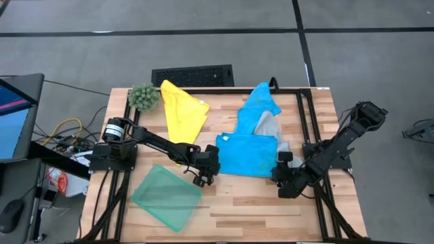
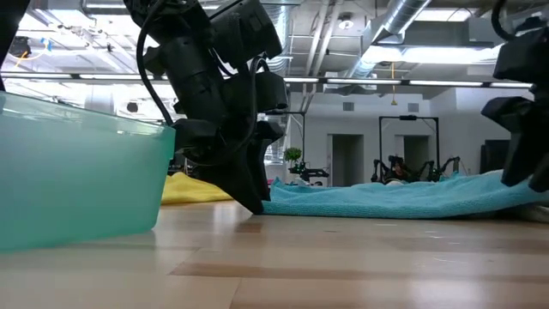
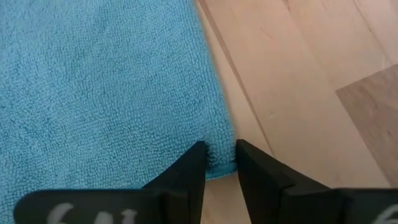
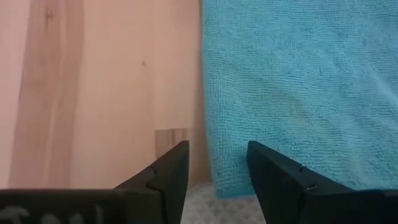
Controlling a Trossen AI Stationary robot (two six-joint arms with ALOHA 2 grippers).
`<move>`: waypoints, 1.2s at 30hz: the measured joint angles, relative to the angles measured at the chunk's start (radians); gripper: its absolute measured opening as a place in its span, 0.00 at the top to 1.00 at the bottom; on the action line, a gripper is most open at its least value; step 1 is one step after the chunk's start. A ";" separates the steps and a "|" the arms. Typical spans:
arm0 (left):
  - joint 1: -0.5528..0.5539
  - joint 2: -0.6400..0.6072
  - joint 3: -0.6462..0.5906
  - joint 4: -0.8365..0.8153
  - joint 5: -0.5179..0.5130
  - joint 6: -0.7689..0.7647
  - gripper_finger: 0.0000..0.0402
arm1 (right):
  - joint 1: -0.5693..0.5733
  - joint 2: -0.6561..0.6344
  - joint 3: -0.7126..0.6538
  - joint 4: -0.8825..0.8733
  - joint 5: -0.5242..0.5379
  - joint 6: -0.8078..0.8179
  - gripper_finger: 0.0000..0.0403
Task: Fold microfiber towels
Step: Fold the left blue towel
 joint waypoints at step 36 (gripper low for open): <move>0.000 0.007 0.090 -0.095 -0.054 -0.120 0.99 | -0.054 -0.002 0.010 0.010 -0.115 0.004 0.95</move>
